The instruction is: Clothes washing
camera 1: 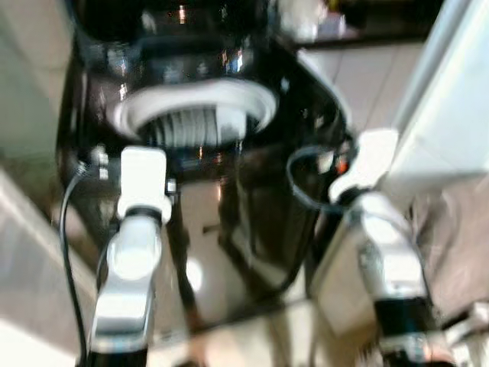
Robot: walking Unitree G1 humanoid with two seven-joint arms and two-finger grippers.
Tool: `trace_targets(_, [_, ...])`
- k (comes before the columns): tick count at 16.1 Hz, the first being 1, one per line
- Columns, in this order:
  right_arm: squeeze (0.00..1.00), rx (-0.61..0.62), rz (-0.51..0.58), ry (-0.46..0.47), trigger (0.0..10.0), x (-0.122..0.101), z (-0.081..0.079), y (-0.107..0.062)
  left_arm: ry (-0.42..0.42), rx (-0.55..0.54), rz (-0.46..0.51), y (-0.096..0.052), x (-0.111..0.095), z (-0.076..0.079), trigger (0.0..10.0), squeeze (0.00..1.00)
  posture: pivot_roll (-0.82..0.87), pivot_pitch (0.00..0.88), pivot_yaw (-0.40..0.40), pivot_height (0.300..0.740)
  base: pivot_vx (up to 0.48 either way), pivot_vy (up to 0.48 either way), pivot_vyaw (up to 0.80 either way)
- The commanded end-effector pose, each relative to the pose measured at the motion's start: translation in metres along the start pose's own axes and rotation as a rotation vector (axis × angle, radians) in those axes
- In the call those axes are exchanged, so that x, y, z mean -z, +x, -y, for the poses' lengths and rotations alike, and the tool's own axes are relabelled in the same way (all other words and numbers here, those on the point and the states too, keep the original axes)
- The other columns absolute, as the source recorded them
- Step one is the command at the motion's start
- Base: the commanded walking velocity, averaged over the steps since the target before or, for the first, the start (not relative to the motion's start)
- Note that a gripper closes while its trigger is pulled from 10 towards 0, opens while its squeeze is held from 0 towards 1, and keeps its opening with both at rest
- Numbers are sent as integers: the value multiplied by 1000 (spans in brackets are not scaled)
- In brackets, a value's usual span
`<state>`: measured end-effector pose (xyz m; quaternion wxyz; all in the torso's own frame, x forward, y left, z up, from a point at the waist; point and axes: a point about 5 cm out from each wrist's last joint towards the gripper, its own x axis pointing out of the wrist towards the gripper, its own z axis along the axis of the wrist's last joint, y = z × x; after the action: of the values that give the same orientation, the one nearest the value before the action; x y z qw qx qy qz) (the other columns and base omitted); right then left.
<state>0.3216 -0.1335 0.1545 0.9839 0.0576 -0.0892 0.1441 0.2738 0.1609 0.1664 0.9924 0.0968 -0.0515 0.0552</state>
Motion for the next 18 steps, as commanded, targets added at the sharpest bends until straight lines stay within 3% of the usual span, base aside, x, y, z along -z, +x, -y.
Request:
trace_targets(1, [0,-15,5,15,10000,-3,-2,4,-1,-7,-22,2,3,-1,10000,0,-54,0,-4,740,0,0,0])
trace_targets(9, [0,-30,-23,13,10000,0,-1,3,5,-25,-14,5,3,6,10000,0,-78,0,-9,740,-275,0,0])
trace_targets(13, [0,-15,-5,-60,10000,-3,-2,3,12,-10,1,10,1,5,10000,0,-82,0,-2,740,-68,0,-389])
trace_targets(15, [0,34,10,-82,10000,-2,4,0,17,30,-4,16,7,3,10000,0,-86,0,6,740,0,0,-525])
trace_targets(18, [0,85,-6,-74,10000,6,10,-8,-14,79,-94,18,28,0,10000,0,-93,0,13,740,0,0,-540])
